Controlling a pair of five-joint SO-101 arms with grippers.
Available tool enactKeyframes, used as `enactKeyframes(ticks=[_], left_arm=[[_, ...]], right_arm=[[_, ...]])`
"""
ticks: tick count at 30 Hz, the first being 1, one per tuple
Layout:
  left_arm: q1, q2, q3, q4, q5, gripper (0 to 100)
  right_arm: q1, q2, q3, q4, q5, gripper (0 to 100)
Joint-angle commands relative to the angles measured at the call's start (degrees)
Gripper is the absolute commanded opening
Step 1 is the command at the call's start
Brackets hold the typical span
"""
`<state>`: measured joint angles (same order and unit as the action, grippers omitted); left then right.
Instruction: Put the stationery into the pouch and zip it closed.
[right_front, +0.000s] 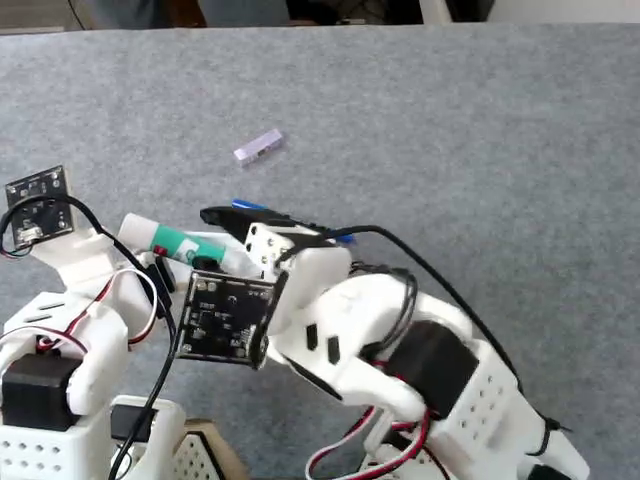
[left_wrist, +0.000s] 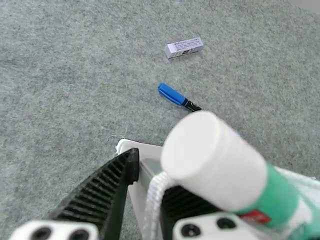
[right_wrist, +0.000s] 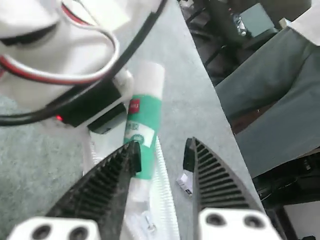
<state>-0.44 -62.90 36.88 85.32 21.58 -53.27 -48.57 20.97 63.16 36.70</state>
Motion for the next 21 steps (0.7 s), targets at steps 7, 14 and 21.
enactKeyframes(ticks=[7, 14, 21], left_arm=[[-1.5, 1.1, 5.1, -0.9, -0.9, 3], [-1.7, 1.3, 5.1, -1.0, -0.9, 3], [-2.0, 1.4, 5.1, -1.4, -0.9, 3]], right_arm=[[4.8, 0.2, 8.7, -1.4, 3.9, 15.8], [8.8, -5.1, -0.5, -1.3, 4.2, 15.8], [32.6, -5.8, -6.5, -1.2, -2.0, 15.8]])
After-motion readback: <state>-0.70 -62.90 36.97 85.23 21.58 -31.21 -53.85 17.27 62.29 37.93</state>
